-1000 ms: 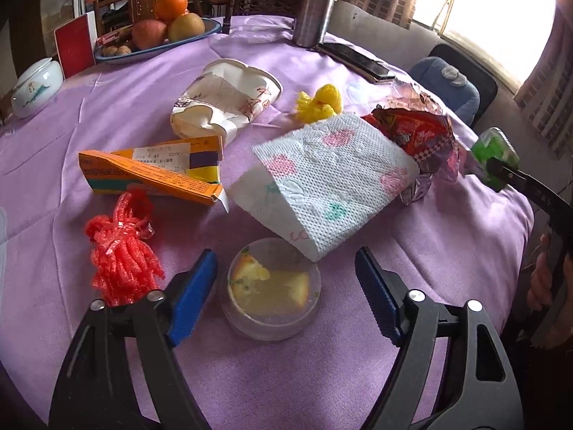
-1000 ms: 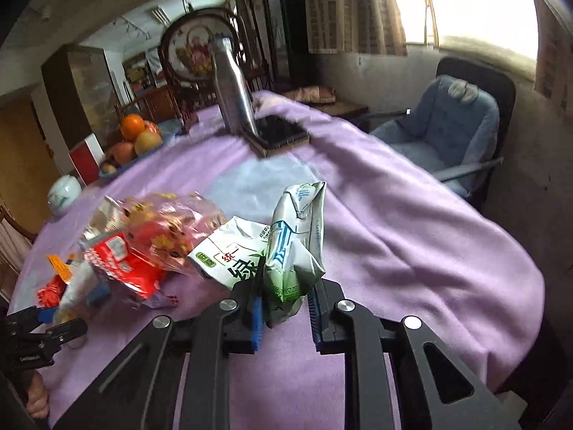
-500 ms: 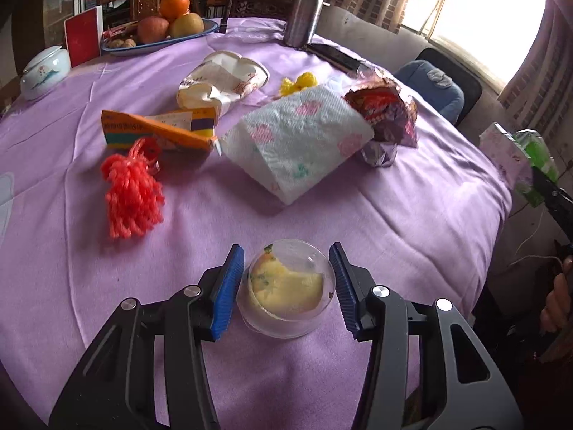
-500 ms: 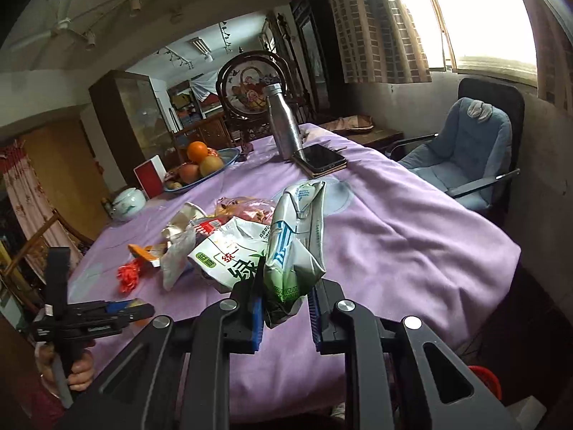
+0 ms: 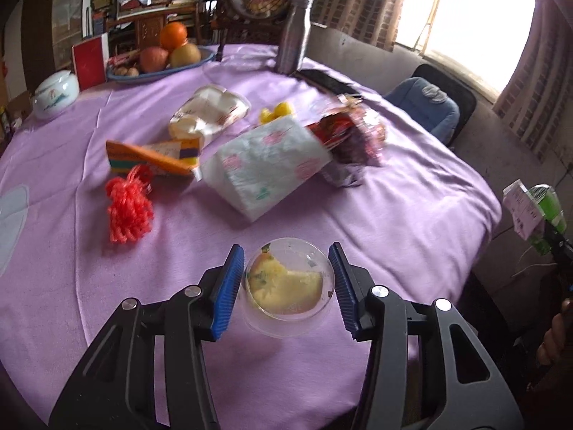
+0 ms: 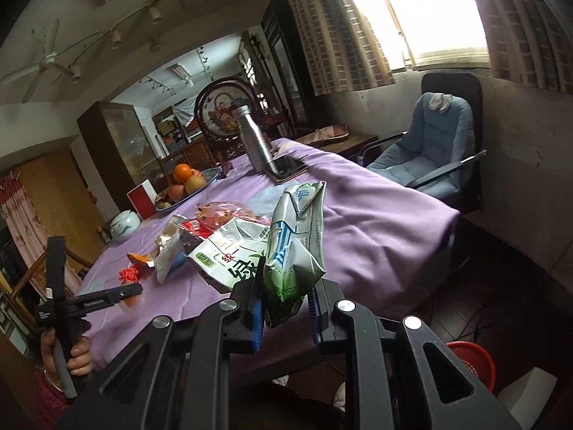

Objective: Collect trash
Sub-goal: 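Carry the cup and packet to the red wastebasket and open both tools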

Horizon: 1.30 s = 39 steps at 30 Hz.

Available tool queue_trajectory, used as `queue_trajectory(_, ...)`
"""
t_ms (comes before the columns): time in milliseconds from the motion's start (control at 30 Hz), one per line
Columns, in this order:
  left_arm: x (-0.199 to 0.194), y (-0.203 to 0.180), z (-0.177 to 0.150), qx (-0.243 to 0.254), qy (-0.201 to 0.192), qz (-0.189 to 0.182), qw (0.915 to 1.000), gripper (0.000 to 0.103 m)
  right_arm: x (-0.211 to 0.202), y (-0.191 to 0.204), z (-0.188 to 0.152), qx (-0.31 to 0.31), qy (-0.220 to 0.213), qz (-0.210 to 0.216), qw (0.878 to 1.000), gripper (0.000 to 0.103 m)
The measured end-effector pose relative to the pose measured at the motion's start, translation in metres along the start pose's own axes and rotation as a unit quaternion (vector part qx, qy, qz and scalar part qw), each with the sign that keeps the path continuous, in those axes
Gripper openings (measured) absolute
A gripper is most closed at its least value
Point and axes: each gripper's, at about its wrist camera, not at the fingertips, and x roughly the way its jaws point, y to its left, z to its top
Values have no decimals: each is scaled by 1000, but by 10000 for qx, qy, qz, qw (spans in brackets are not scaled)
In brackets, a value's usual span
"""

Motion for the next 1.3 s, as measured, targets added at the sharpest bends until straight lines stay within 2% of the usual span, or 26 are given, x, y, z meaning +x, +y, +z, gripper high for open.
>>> queue_trajectory(267, -3, -72, 7, 495, 39, -495, 9975, 49, -40, -62, -20, 441, -134, -440, 9980, 21)
queue_trajectory(467, 21, -156, 3, 1072, 279, -992, 9889, 49, -68, -112, -41, 774, -152, -876, 9930, 21)
queue_trajectory(600, 45, -216, -7, 1450, 527, -1362, 9786, 49, -83, -146, -55, 996, -146, -1144, 9883, 21)
queue_trajectory(700, 73, -268, -22, 1765, 785, -1618, 9677, 49, -93, -171, -66, 1172, -141, -1377, 9834, 21)
queue_trajectory(867, 122, -337, -52, 2170, 1246, -1863, 9501, 49, -107, -214, -84, 1518, -120, -1697, 9737, 21)
queue_trajectory(967, 146, -370, -69, 2433, 1351, -1855, 9424, 50, -112, -236, -93, 1695, -63, -1816, 9686, 21)
queue_trajectory(1033, 156, -386, -78, 2633, 1329, -1706, 9402, 65, -112, -244, -97, 1736, -20, -1864, 9670, 21)
queue_trajectory(1067, 157, -391, -81, 2709, 1265, -1619, 9404, 68, -112, -246, -99, 1743, -5, -1877, 9666, 21)
queue_trajectory(1133, 157, -393, -86, 2835, 1116, -1523, 9402, 77, -109, -251, -101, 1762, 40, -1883, 9662, 21)
queue_trajectory(1233, 154, -384, -91, 2915, 980, -1347, 9420, 82, -102, -251, -106, 1805, 110, -1845, 9661, 21)
queue_trajectory(1300, 153, -370, -93, 2865, 920, -1191, 9462, 85, -93, -250, -110, 1826, 188, -1786, 9667, 21)
